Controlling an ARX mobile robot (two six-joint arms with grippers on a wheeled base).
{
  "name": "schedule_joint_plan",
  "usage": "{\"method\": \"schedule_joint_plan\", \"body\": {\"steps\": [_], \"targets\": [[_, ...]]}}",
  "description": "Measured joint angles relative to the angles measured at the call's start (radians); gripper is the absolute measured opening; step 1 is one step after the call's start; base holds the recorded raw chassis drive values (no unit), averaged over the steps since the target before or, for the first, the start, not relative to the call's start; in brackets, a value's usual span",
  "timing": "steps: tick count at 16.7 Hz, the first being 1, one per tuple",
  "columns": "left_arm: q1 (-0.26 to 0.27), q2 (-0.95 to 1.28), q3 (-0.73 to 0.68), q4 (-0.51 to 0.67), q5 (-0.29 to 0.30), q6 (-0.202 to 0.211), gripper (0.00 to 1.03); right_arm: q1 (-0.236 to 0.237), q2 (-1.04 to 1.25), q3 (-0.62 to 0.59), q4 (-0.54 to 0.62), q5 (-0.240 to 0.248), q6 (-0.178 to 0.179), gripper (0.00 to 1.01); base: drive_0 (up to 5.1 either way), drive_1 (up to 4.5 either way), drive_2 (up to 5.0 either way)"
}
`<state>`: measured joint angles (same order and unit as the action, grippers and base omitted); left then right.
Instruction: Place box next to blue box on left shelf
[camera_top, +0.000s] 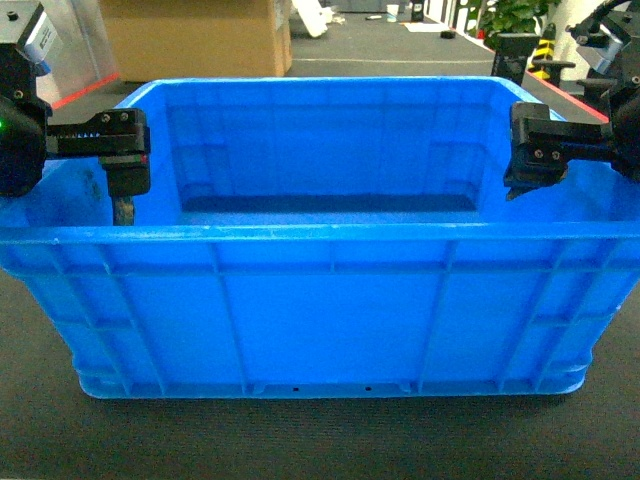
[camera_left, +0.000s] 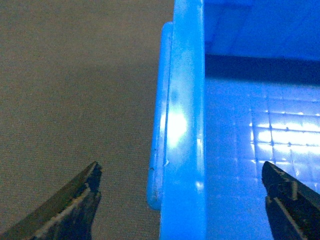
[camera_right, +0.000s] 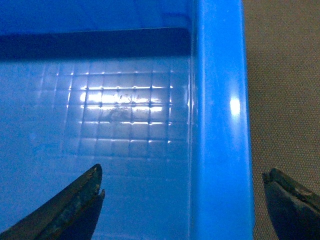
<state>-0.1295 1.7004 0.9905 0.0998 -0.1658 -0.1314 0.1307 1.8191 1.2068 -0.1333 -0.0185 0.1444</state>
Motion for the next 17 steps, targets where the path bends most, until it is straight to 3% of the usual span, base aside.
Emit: {"method": "schedule_joint_plan", "body": {"steps": [2, 4, 9, 11, 14, 17], "targets": [[-0.001, 0.006, 0.022, -0.037, -0.009, 0.0, 0.34, -0.008, 0.0, -0.004, 0.018, 0.011, -0.008, 0.39, 0.0, 0.0, 0.0], [0.0, 0.006, 0.022, -0.036, -0.017, 0.001, 0.22, -0.008, -0.003, -0.019, 0.04, 0.021, -0.012, 0.26, 0.0, 0.0, 0.0], [-0.006, -0.007, -0.029, 0.078, -0.019, 0.021, 0.2, 0.008, -0.062, -0.121, 0.159, 0.044, -0.006, 0.23, 0.0, 0.0, 0.0], [-0.022, -0.038, -0.069, 0.164, -0.035, 0.029, 0.19, 0.019, -0.105, -0.185, 0.257, 0.077, -0.007, 0.22, 0.0, 0.0, 0.0], [-0.063, -0.178, -0.143, 0.299, -0.071, 0.037, 0.19, 0.035, -0.274, -0.309, 0.422, 0.154, -0.021, 0.22, 0.0, 0.0, 0.0], [-0.106, -0.312, -0.235, 0.438, -0.096, 0.034, 0.19, 0.06, -0.468, -0.468, 0.624, 0.259, -0.084, 0.22, 0.0, 0.0, 0.0]]}}
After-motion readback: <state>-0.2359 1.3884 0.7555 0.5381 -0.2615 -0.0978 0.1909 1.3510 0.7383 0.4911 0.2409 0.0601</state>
